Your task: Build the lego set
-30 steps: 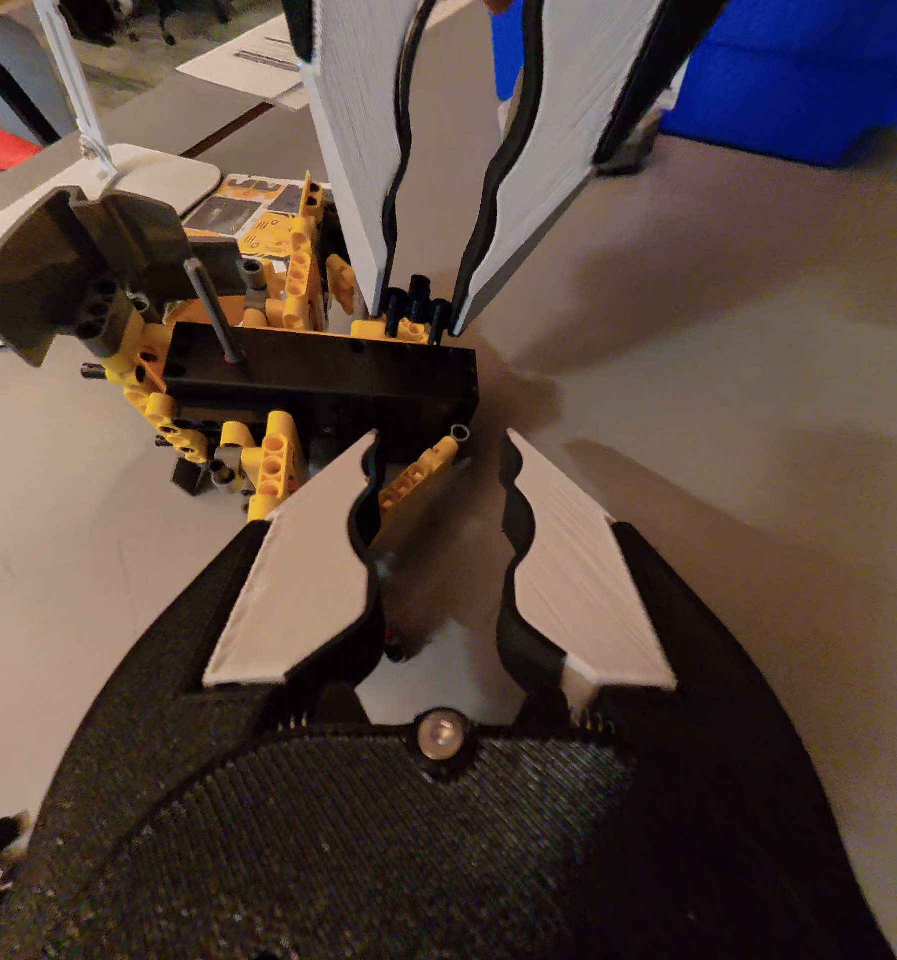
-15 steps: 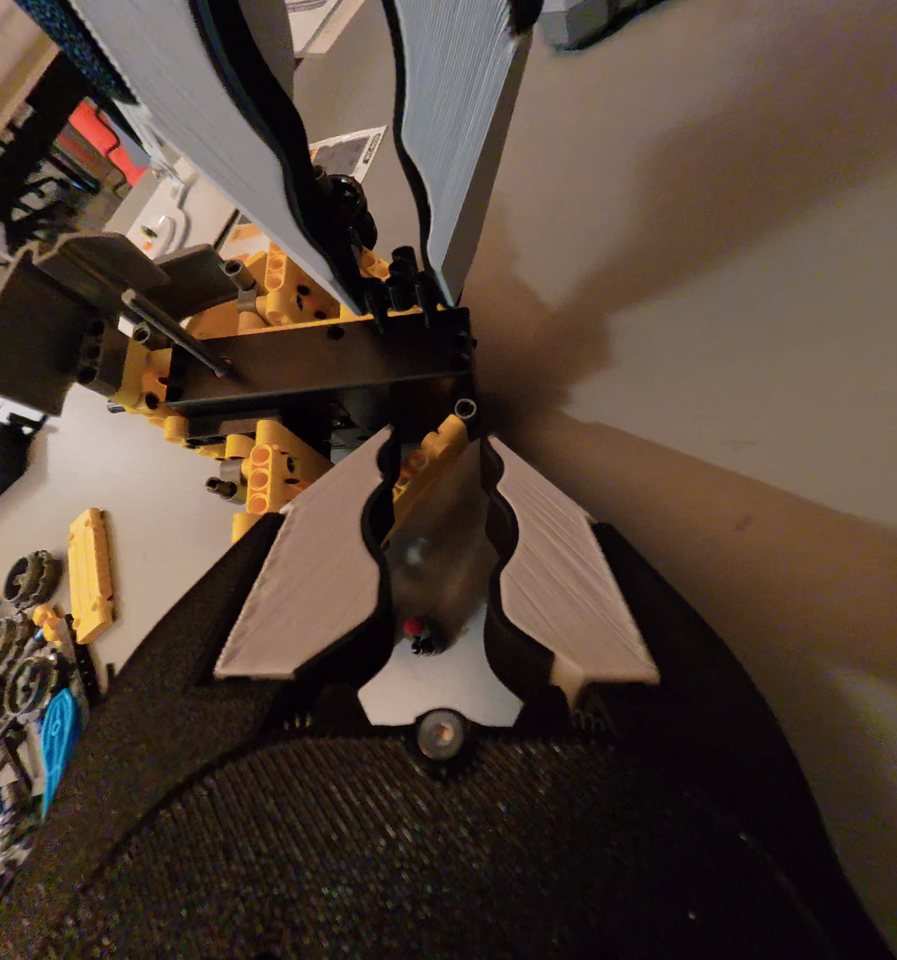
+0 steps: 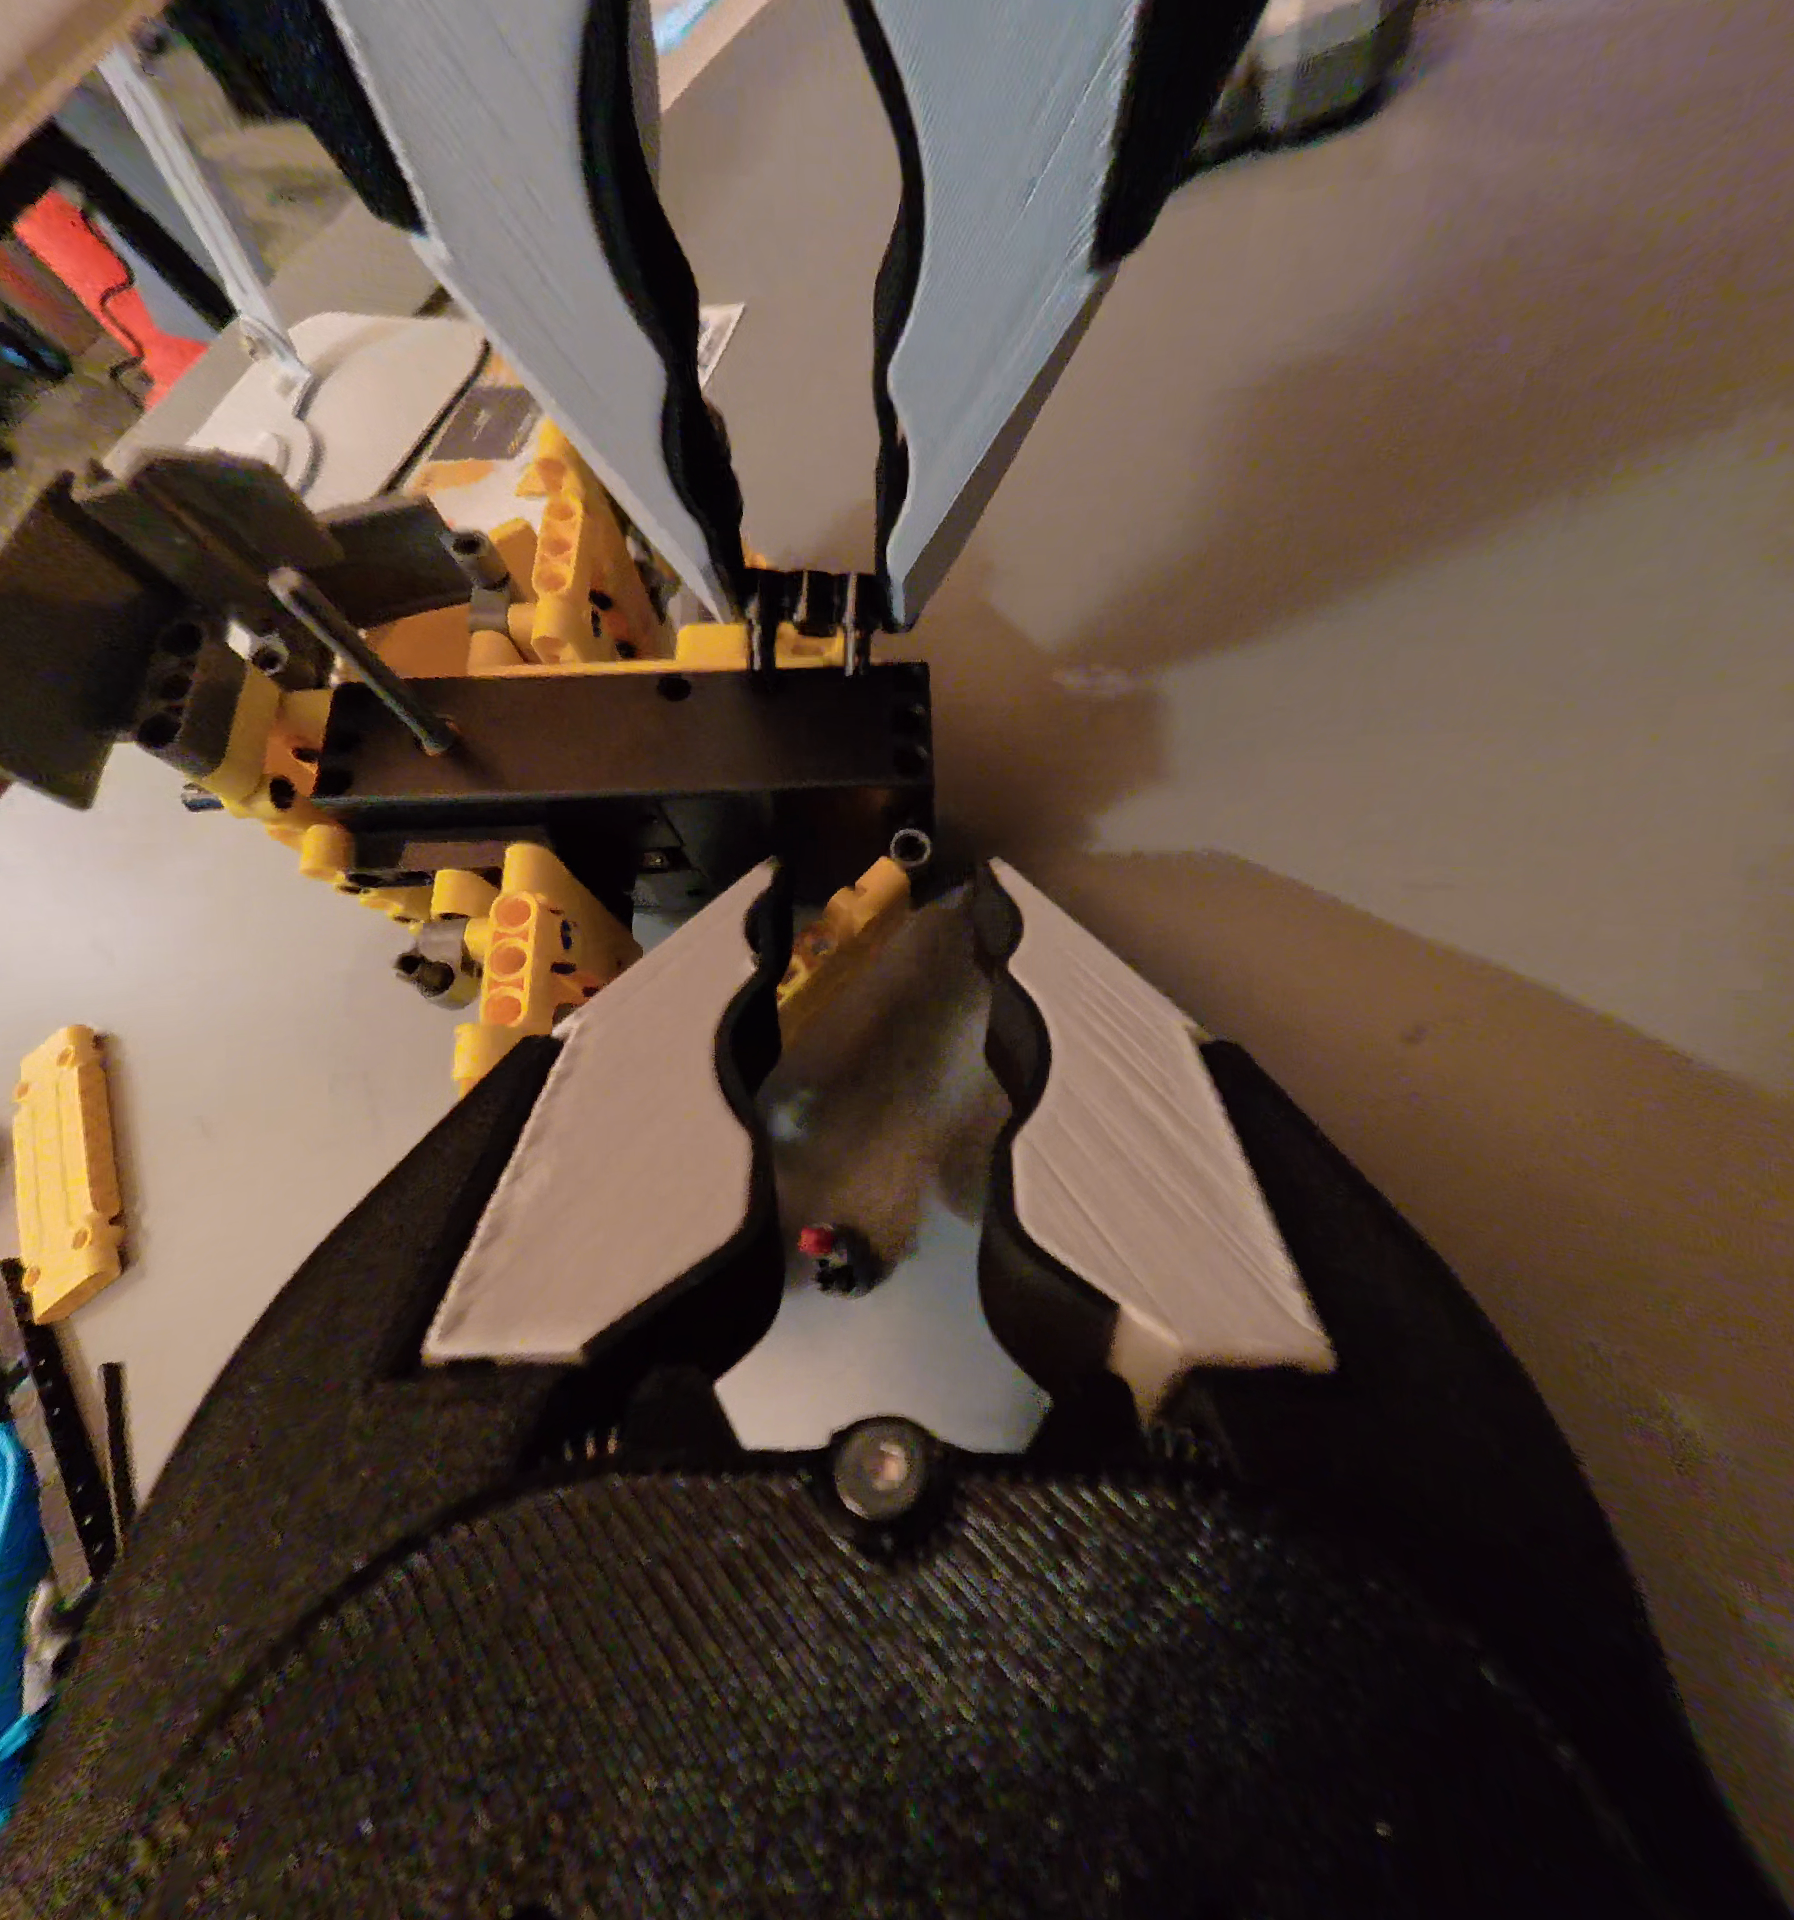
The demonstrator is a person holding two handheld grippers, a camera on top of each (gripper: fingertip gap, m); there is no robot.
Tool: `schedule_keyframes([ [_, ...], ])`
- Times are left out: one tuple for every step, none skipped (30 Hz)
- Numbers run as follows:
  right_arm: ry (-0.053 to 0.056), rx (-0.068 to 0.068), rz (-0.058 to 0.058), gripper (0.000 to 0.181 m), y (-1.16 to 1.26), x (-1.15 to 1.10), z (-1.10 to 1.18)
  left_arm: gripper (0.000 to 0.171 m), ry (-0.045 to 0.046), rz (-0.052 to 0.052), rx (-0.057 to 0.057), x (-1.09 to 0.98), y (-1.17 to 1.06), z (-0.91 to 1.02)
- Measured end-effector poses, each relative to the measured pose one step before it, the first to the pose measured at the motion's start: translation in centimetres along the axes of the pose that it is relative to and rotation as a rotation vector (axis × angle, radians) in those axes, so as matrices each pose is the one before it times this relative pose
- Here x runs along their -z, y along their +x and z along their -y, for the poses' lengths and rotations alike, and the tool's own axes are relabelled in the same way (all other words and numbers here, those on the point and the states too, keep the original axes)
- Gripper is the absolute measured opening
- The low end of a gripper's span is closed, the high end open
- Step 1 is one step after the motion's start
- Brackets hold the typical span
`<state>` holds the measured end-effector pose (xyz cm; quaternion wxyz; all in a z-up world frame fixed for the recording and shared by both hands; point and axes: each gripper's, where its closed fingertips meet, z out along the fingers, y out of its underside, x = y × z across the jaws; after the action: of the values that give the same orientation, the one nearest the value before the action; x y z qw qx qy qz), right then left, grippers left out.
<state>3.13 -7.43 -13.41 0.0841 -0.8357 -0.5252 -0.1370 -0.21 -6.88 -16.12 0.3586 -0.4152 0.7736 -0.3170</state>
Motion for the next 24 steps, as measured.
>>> schedule_keyframes([
  [0.0086,-0.0037,-0.0158,0.023,-0.048,0.213,0.133,0.03,0.03945,-0.011,0.0117,0.37,0.077,0.622],
  [0.0202,-0.0089,-0.0132,0.023,-0.07,0.269,0.277,0.029,0.04513,-0.0132,0.0249,0.413,0.011,0.703],
  [0.0245,-0.0142,-0.0111,0.023,-0.087,0.292,0.301,0.029,0.04594,-0.0168,0.0336,0.428,-0.045,0.684],
  [0.0287,-0.0181,-0.0094,0.023,-0.087,0.284,0.344,0.029,0.04765,-0.021,0.0459,0.405,-0.088,0.682],
  [0.0357,-0.0203,-0.0062,0.023,-0.135,0.305,0.431,0.029,0.04747,-0.0315,0.0608,0.389,-0.062,0.664],
  [0.0375,-0.0192,-0.0096,0.023,-0.087,0.31,0.488,0.028,0.05062,-0.0429,0.0696,0.397,0.026,0.699],
  [0.0358,-0.0172,-0.0065,0.023,-0.152,0.311,0.52,0.026,0.05165,-0.0592,0.0701,0.394,0.24,0.723],
  [0.0317,-0.0128,-0.0099,0.023,-0.149,0.292,0.526,0.023,0.05276,-0.0768,0.0638,0.384,0.566,0.755],
  [0.0256,-0.0052,-0.0123,0.023,-0.165,0.282,0.472,0.02,0.04393,-0.0575,0.061,0.317,0.364,0.591],
  [0.015,0.0003,-0.012,0.023,-0.213,0.248,0.324,0.017,0.02226,-0.0247,0.0483,0.189,-0.071,0.206],
  [0.0255,0.0025,-0.009,0.023,-0.309,0.287,0.498,0.02,-0.00277,-0.0099,0.0335,-0.02,-0.203,-0.189],
  [0.0278,-0.0034,-0.0111,0.023,-0.276,0.304,0.533,0.025,-0.01942,-0.02,0.0158,-0.056,0.071,-0.381],
  [0.0021,-0.0048,-0.0123,0.023,-0.228,0.234,0.066,0.026,0.00501,-0.02,0.0111,0.018,0.242,0.018],
  [0.0119,-0.0034,-0.0147,0.023,-0.186,0.253,0.125,0.026,0.00548,-0.0141,0.0014,-0.032,0.256,-0.016],
  [0.0156,-0.008,-0.0122,0.023,-0.196,0.261,0.072,0.026,0.00031,-0.0118,-0.0003,-0.079,0.281,-0.06],
  [0.0192,-0.0176,-0.0053,0.023,-0.256,0.259,0.024,0.026,-0.00436,-0.0109,-0.0052,-0.1,0.262,-0.097],
  [0.0204,-0.0232,-0.0021,0.023,-0.234,0.283,-0.019,0.026,-0.0099,-0.0045,-0.0065,-0.127,0.158,-0.174],
  [0.0315,-0.0241,-0.0014,0.023,-0.212,0.401,0.141,0.017,-0.01722,0.0259,-0.0089,-0.117,-0.303,-0.29],
  [0.0467,-0.0344,0.0024,0.023,-0.184,0.503,0.426,0.016,-0.02896,0.0392,-0.0309,-0.092,-0.47,-0.482],
  [0.0376,-0.0404,0.0014,0.023,-0.08,0.536,0.391,0.017,-0.01832,0.0143,-0.0339,-0.025,-0.005,-0.282],
  [0.0165,-0.0341,-0.0053,0.023,0.045,0.421,0.087,0.02,0.01302,-0.0161,-0.0223,0.104,0.505,0.196],
  [-0.01,-0.0198,-0.0103,0.023,0.074,0.254,-0.354,0.02,0.0274,-0.0198,-0.0046,0.114,0.516,0.397],
  [-0.0323,-0.0032,-0.015,0.023,0.08,0.029,-0.765,0.021,0.01397,-0.0217,0.0033,0.01,0.401,0.203],
  [-0.0536,0.002,-0.0078,0.023,-0.096,-0.228,-1.141,0.024,-0.00107,-0.0136,0.0088,-0.062,0.163,-0.003],
])
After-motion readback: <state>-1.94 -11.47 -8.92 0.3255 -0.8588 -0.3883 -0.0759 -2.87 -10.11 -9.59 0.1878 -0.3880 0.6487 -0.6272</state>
